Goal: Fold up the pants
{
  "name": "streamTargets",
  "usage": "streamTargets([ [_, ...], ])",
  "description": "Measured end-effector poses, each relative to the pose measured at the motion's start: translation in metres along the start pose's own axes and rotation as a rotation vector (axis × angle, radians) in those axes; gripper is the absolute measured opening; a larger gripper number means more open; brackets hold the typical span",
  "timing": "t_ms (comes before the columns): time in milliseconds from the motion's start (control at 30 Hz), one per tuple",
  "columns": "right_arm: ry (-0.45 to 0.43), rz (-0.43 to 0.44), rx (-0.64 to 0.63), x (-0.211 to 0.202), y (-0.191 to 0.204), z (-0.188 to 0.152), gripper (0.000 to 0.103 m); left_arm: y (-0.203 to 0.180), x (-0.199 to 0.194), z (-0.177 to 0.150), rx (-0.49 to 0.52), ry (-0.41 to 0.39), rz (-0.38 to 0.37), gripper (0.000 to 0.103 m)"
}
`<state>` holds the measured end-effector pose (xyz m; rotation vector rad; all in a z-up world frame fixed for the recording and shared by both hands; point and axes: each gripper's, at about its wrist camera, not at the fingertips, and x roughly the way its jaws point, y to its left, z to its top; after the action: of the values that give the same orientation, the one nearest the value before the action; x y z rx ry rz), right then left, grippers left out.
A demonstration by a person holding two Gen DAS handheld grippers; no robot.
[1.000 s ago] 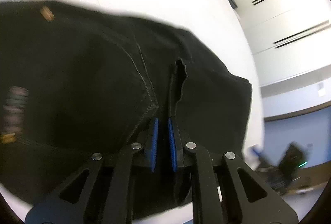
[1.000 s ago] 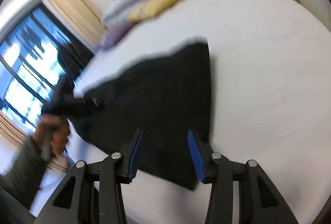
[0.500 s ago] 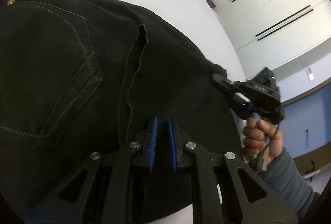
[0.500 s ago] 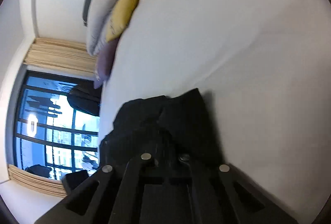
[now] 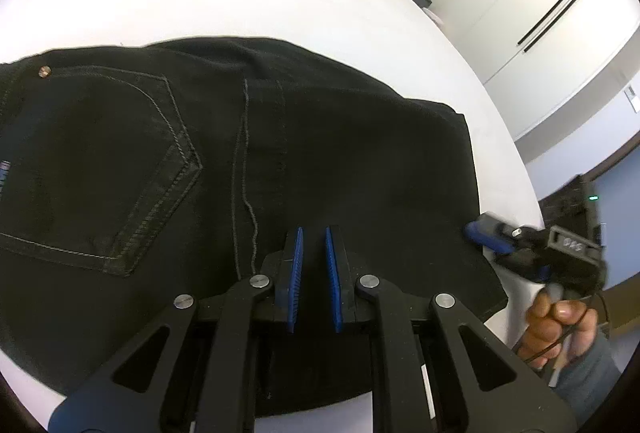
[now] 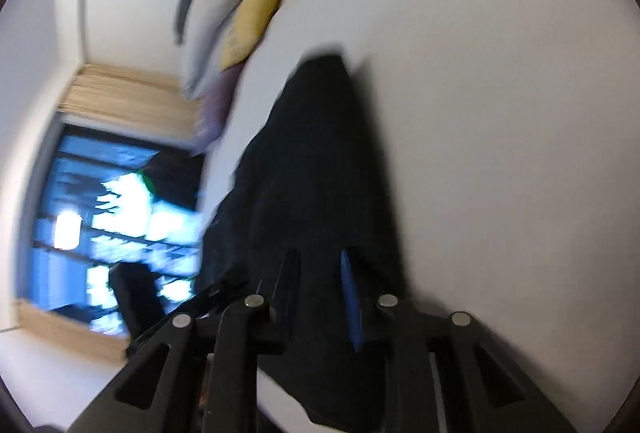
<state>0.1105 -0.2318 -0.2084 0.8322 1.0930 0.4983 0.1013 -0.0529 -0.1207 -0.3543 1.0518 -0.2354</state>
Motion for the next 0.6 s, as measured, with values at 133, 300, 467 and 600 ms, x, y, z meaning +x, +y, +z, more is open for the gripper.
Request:
streamTargets([
  [133,-0.093,-0.034,-0.130,-0.020,0.050,-0.002,0.055,-0.006,-0.016,-0.004,0.010,-0.024,0.048,0.011],
  [300,-0.057,0.021,-0.214,0.008,0.105,-0.008,0.058,0.014,-0.053,-0.006,-0.005,-0.074,0.141,0.011],
  [467,0.014,0.023,-0.246,0.034,0.115,-0.017,0.058,0.063,-0.107,-0.013,-0.083,-0.148,0.201,0.012],
  [600,0.042,0.034,-0.263,0.039,0.122,-0.030,0.058,0.142,-0.153,-0.034,-0.262,-0.211,0.232,0.033],
])
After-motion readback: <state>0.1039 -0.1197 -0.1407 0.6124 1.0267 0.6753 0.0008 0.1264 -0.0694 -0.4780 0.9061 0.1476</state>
